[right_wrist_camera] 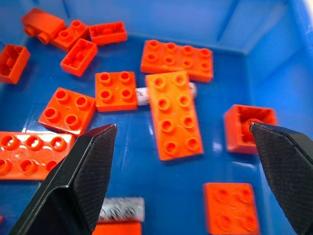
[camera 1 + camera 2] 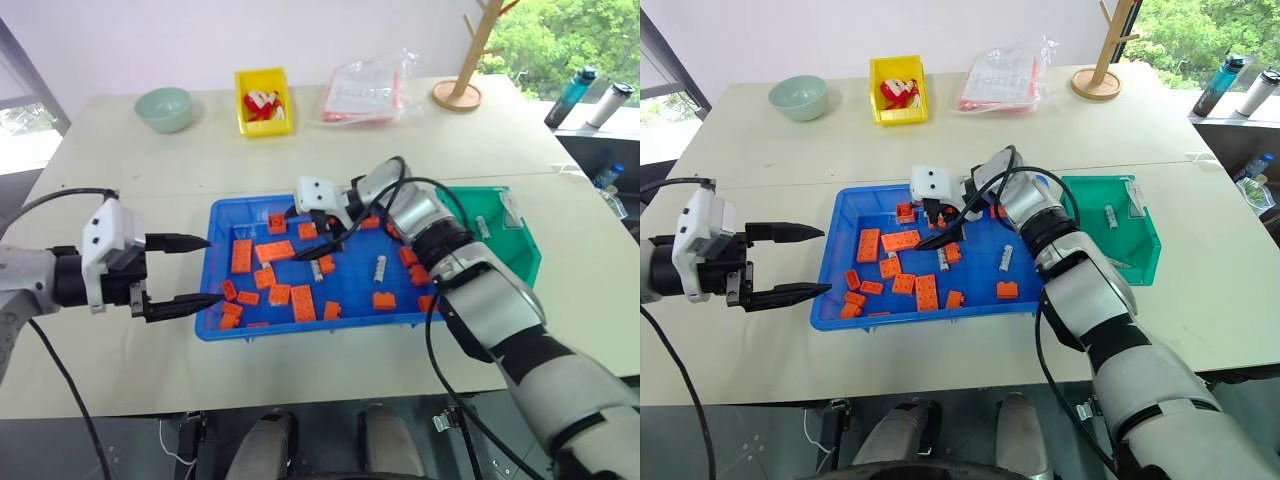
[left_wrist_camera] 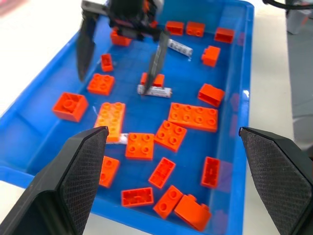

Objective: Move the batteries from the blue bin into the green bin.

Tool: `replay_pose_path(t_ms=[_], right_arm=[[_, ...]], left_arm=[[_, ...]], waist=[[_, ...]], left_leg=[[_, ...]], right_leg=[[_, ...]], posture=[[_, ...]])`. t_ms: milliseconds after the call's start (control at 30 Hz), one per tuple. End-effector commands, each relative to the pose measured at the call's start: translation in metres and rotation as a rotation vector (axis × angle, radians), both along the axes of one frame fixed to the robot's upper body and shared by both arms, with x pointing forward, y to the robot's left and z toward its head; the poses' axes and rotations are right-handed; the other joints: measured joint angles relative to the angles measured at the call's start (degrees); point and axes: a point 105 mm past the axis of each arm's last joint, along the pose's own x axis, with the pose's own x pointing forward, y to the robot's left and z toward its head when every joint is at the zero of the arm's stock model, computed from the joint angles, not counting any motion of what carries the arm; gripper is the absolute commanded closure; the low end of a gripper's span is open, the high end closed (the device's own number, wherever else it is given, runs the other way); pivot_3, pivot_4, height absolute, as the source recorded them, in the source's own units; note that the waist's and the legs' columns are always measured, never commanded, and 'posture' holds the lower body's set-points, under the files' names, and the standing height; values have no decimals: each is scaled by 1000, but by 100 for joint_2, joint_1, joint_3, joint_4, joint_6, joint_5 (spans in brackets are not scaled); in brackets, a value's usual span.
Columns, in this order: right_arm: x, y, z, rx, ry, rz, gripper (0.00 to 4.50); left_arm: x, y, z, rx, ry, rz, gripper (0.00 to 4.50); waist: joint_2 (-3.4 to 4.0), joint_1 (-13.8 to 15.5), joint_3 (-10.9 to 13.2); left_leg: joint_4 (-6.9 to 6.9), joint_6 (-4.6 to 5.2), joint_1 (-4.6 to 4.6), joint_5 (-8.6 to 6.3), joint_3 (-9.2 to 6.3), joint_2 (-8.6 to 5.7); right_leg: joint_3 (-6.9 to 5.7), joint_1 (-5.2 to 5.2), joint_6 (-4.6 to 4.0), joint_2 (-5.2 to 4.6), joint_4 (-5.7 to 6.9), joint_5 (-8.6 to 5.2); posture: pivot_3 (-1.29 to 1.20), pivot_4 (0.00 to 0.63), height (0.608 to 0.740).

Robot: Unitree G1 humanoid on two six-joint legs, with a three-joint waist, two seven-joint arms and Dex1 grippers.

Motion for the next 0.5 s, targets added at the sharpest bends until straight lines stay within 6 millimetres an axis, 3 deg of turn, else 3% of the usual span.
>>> replay_pose_path(t_ms=[33, 500], right_arm=[[0, 10, 9, 26, -36, 19, 32], [6, 22, -16, 19, 41, -96, 32]], left_arm=[[-1, 0, 8, -2, -41, 1, 0], [5, -6, 12, 0, -66, -10, 0]], waist=[[0, -37, 0], [0, -119, 0]], left_leg=[[0, 0, 0, 0, -1, 0], [1, -3, 2, 2, -3, 2]], right_leg=[[0, 0, 0, 0, 0, 0], [0, -2, 0, 3, 2, 0]], posture=[[0, 150, 719], [0, 150, 719]])
